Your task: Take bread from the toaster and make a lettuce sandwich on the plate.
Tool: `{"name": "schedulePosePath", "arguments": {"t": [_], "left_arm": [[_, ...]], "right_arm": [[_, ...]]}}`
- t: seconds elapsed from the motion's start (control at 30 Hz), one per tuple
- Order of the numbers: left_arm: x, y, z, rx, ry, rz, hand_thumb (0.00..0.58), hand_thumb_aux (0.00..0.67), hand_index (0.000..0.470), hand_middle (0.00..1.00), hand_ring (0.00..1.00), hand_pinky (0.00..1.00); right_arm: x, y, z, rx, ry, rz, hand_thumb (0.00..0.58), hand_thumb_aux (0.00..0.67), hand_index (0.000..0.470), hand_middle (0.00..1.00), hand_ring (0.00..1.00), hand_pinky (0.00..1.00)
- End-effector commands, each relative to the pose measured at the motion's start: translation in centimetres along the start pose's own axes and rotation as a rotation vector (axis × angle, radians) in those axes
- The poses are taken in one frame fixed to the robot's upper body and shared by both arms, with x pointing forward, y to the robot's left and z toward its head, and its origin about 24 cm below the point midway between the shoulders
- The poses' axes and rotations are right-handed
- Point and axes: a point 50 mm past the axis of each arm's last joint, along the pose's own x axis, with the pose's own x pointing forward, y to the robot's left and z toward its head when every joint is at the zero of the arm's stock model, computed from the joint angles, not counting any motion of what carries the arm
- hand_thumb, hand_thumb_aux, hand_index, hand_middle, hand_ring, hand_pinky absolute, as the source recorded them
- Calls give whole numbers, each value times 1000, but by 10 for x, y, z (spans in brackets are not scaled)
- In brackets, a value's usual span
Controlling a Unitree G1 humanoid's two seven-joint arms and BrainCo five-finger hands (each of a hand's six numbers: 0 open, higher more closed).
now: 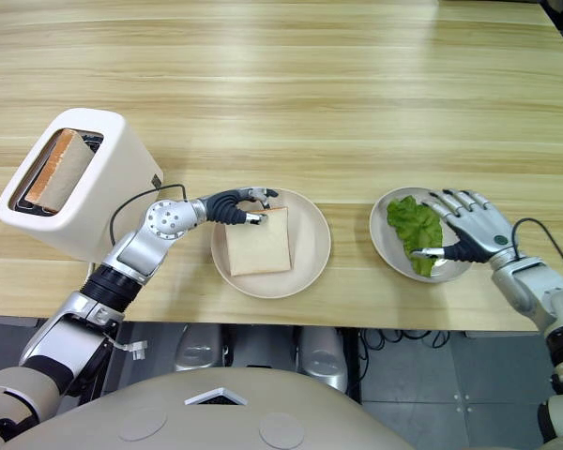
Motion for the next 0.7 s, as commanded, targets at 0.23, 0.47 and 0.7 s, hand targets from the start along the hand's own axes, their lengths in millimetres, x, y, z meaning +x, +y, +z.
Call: {"name": "schedulePosePath", "arguments": {"t": [0.23, 0.47, 0.7], "left_arm": [[10, -2, -9, 87, 46, -38, 580, 670, 460, 0, 0, 0], [14, 4, -8, 109, 31, -3, 466, 373, 256, 0, 0, 0], [14, 5, -7, 123, 12, 10, 443, 344, 236, 0, 0, 0]], "right_arm": [[16, 5, 20, -10, -36, -25, 0, 0, 0, 0, 0, 0], [15, 6, 13, -72, 7, -31, 0, 0, 0, 0, 0, 0], [16, 5, 2, -116, 70, -14, 0, 0, 0, 0, 0, 0]]}}
